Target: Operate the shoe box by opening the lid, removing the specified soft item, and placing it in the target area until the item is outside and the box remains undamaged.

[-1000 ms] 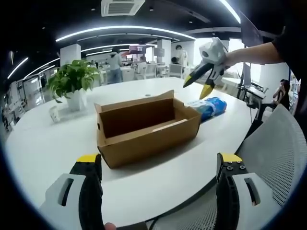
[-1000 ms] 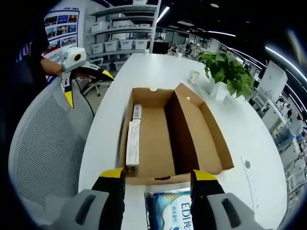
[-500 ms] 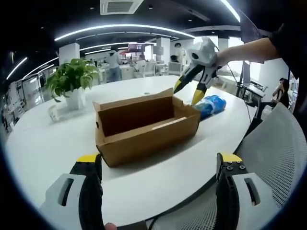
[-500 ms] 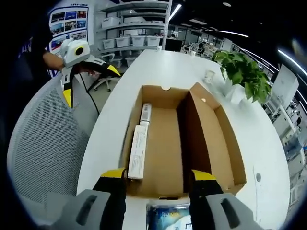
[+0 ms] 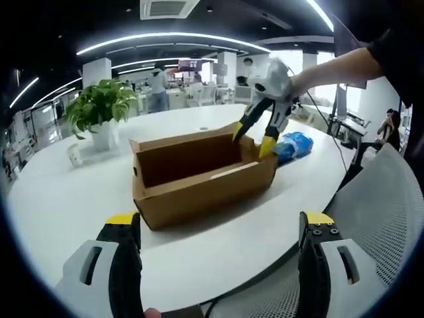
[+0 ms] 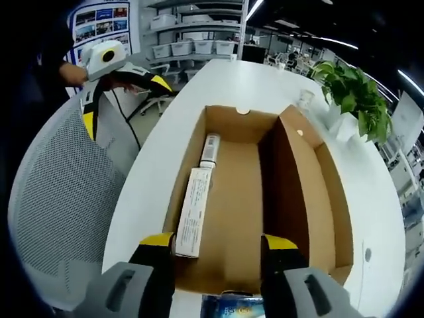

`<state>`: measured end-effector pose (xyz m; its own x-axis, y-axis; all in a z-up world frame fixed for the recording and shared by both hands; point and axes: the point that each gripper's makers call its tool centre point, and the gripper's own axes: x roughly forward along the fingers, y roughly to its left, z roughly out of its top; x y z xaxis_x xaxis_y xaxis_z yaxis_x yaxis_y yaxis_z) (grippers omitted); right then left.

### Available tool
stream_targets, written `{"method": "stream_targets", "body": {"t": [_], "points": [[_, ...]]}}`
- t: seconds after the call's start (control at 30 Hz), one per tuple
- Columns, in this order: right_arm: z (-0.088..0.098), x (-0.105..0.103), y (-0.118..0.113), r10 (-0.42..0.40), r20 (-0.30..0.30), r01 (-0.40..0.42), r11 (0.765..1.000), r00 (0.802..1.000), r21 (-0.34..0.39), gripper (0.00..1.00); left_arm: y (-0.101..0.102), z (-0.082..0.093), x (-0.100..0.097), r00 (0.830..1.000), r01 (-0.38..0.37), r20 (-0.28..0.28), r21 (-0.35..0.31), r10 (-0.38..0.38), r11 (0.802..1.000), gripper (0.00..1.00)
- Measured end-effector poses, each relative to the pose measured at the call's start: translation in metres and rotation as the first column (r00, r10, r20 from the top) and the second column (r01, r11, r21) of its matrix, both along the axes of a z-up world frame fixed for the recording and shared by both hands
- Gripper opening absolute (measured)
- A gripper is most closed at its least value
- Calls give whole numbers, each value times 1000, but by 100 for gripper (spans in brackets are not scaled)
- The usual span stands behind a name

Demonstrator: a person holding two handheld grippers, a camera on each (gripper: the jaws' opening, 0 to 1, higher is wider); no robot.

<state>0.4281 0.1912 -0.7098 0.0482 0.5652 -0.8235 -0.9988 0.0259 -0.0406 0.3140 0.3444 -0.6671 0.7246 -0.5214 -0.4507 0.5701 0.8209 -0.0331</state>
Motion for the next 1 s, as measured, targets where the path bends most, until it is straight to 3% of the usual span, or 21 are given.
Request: {"method": "stream_targets", "body": {"t": [0.47,0.8,1.0], "points": [[-25,-8,-3,29,-58,-32,998,998,-51,46,1,0,1,1000,-13,-6,1,13,1000,98],[-28,-5,-5,47,-21,-49,996,999,-69,40,1,-1,1,1000,-14,-10,3,14,1000,98],[-25,-8,4,43,-20,-43,998,999,-41,36,1,-1,1,1000,-14,-11,4,14,1000,98]]}}
